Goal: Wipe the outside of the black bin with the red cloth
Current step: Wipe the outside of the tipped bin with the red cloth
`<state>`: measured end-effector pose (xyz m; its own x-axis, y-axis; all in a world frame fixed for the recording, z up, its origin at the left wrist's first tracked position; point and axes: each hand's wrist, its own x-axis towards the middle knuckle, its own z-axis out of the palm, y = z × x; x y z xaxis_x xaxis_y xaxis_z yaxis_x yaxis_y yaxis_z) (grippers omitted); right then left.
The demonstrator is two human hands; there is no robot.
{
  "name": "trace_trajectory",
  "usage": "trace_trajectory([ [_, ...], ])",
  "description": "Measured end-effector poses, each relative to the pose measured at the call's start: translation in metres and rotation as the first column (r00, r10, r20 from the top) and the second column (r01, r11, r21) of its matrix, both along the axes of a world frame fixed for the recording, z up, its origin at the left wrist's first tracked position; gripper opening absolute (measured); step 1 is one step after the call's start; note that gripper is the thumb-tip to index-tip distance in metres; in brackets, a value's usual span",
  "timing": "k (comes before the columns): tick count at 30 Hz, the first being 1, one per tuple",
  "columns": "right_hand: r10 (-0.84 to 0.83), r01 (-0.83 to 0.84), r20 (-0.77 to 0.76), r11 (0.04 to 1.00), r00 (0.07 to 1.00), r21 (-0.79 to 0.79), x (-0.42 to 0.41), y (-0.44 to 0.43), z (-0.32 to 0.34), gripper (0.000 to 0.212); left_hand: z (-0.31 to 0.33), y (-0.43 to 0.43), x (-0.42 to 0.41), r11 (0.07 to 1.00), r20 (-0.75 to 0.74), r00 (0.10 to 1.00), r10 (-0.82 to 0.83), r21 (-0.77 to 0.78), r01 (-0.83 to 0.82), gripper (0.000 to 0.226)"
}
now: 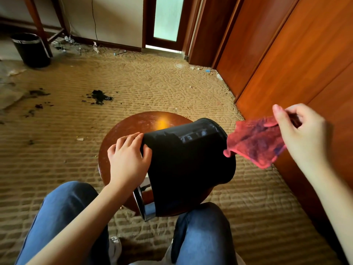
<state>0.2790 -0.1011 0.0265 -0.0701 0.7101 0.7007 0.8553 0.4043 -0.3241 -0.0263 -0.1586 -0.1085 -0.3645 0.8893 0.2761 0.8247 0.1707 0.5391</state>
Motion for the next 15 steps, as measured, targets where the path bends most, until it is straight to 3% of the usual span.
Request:
trace_trajectory([
  [4,-0.112,0.117,0.052,0.986,0.992,-0.122,0.014,0.001,-0.001,0.015,0.0,0.0,0.0,1.0,0.01,1.0,-0.001,0.008,0.001,0.056],
  [7,-0.128,0.138,0.088,0.983,0.988,-0.125,0.022,-0.005,0.005,0.026,0.0,0.001,0.001,1.0,0.018,1.0,-0.001,0.008,0.001,0.056],
  [10,-0.04,0.056,0.159,0.994,0.986,-0.096,0.014,0.0,-0.004,0.033,-0.001,0.001,0.0,1.0,0.025,1.0,-0.002,0.012,0.002,0.056],
  [15,0.324,-0.257,0.205,0.92,0.923,-0.297,-0.051,-0.002,-0.085,0.013,-0.001,0.0,0.0,1.0,0.038,0.999,0.004,0.017,-0.005,0.056],
])
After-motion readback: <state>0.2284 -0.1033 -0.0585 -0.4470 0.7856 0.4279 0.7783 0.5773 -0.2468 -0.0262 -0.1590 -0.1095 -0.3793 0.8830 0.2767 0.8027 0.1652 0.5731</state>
